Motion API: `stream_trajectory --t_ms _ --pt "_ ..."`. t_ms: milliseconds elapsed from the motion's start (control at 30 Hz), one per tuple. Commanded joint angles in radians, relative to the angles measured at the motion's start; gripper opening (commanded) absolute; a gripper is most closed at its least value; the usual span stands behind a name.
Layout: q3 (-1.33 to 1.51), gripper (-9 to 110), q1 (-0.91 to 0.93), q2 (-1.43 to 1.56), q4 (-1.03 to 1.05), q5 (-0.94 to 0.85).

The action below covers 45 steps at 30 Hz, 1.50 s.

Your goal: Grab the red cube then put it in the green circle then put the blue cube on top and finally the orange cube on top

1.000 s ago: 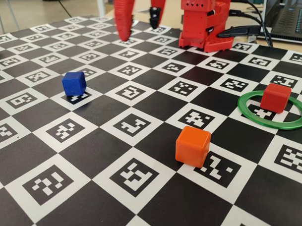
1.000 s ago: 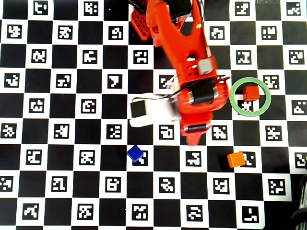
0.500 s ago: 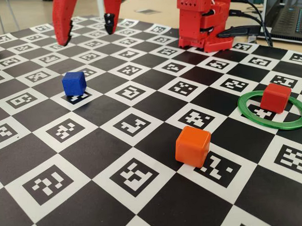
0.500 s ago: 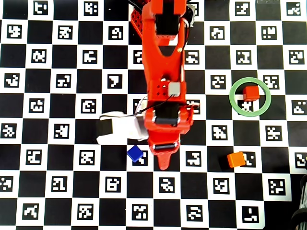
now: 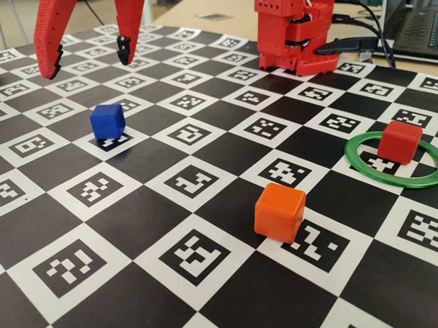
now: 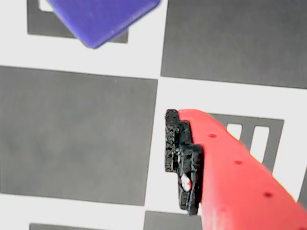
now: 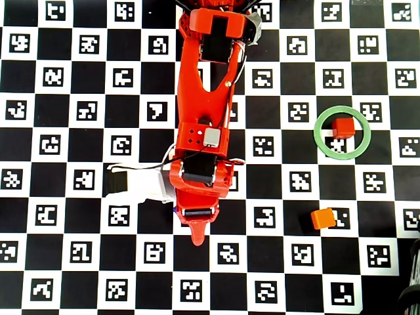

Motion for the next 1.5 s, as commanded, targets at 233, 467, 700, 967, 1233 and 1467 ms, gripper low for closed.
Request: stream_trajectory --t_ms 233,467,700,967,1233,1467 --pt "0.104 48 0.025 0.037 -0.126 -0.051" --pt "0.233 48 0.052 0.04 -0.242 -0.095" --pt "0.318 48 0.069 0.041 -0.341 -0.114" --pt "0.331 48 0.063 0.026 -0.39 -0.112" --pt "0.331 48 0.06 0.008 -0.402 -0.124" --pt "0.333 48 0.055 0.005 -0.407 -0.189"
